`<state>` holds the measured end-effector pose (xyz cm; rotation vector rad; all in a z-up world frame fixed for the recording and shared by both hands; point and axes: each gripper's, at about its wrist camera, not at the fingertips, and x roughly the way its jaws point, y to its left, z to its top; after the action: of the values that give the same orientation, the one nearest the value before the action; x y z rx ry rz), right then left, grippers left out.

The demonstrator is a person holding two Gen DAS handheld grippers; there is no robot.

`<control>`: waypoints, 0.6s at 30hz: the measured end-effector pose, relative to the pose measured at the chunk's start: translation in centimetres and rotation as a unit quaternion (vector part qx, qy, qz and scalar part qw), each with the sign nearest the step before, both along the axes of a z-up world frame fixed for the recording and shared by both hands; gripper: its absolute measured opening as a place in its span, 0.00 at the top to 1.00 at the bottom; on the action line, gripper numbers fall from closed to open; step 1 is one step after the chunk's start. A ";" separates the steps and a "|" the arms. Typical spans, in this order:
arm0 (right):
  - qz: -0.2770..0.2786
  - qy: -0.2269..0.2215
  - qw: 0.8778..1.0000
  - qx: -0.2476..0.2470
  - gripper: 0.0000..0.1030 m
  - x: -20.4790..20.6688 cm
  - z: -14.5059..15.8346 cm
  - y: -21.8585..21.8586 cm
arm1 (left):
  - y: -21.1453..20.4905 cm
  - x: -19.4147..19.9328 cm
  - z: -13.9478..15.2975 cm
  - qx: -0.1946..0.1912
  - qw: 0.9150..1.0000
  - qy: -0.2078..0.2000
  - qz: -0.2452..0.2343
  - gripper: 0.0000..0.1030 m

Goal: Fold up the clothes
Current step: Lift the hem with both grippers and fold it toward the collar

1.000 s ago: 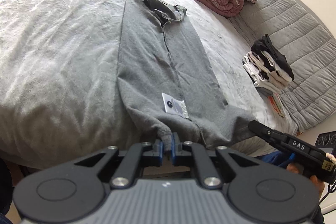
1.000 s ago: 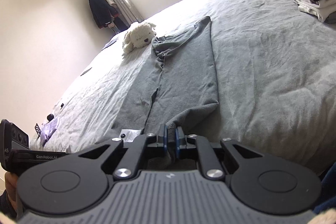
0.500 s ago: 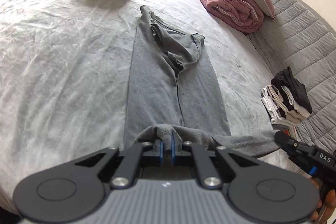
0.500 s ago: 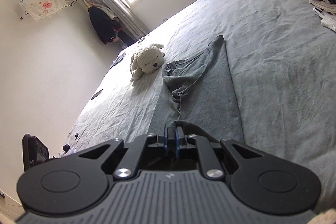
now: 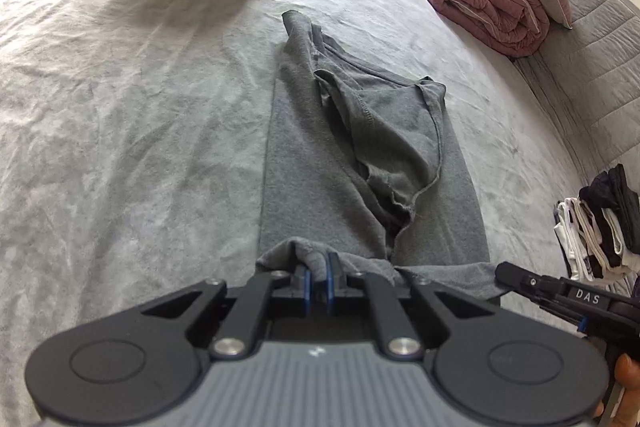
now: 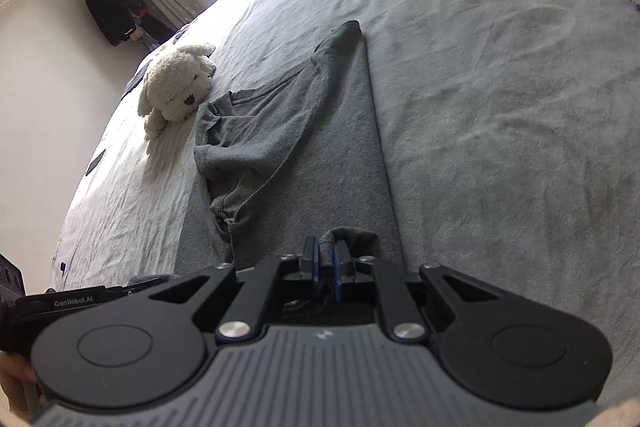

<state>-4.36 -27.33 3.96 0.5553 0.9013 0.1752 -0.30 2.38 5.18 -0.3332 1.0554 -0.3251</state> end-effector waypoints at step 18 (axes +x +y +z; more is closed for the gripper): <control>0.018 -0.024 0.999 -0.039 0.83 1.8 1.4 -0.8 | 4.0 1.6 0.7 -0.076 0.996 -0.037 0.042 0.59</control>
<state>-2.53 -28.11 5.31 0.4615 0.8675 0.1844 1.33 6.40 5.89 -0.4973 0.9427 -0.3410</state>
